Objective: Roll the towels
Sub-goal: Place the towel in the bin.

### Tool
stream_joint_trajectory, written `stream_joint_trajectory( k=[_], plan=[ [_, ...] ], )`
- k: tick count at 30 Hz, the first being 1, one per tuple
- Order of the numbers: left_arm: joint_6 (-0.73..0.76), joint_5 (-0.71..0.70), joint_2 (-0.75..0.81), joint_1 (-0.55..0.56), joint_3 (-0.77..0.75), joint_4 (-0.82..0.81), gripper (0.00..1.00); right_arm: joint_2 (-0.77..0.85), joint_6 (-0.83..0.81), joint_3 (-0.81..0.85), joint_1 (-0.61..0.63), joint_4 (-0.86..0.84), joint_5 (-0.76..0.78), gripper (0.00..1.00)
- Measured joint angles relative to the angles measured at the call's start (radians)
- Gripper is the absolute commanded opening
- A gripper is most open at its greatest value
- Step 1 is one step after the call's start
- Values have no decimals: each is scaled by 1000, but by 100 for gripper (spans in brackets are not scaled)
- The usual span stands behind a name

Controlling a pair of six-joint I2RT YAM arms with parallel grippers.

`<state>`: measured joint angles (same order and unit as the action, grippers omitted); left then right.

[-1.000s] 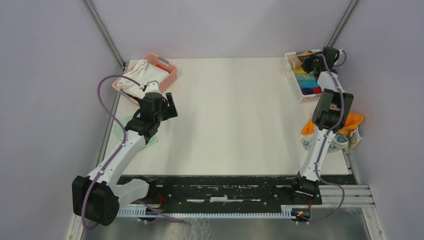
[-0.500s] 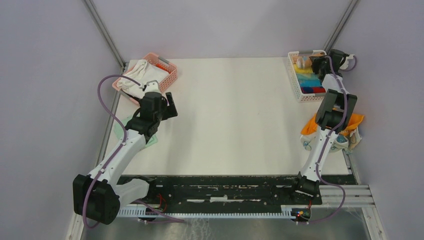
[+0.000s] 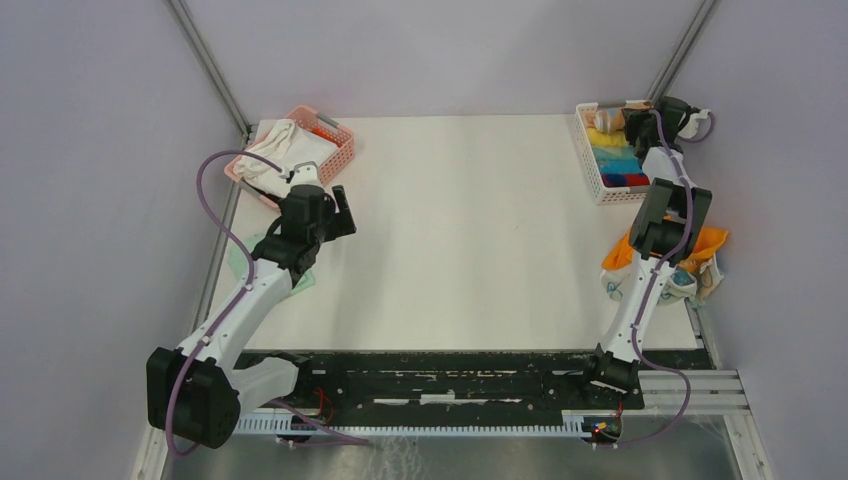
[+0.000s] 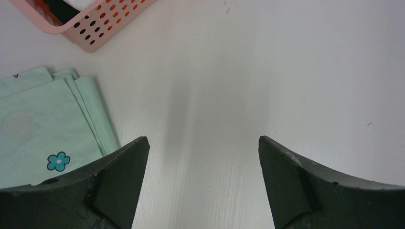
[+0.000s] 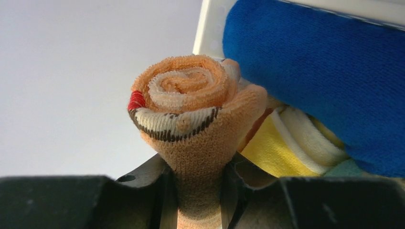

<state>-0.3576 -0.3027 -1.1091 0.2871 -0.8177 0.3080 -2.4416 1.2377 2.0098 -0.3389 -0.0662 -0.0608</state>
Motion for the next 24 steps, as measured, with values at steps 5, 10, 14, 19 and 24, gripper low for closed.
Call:
stream_joint_trajectory(
  k=[5, 10, 14, 19, 24],
  plan=[
    [0, 10, -2, -2, 0, -3, 91, -11, -4, 1, 8, 40, 35, 17],
    [0, 17, -2, -3, 0, -4, 91, -61, -6, 42, 12, 93, 44, 31],
    [0, 18, -3, -3, 0, -3, 91, -64, -9, 57, 13, 127, 55, 46],
    [0, 18, -3, -3, 1, -3, 91, -61, -24, 59, 16, 153, 76, 62],
    [0, 18, -3, -3, 2, -3, 91, -39, -47, 60, 16, 193, 91, 72]
  ],
)
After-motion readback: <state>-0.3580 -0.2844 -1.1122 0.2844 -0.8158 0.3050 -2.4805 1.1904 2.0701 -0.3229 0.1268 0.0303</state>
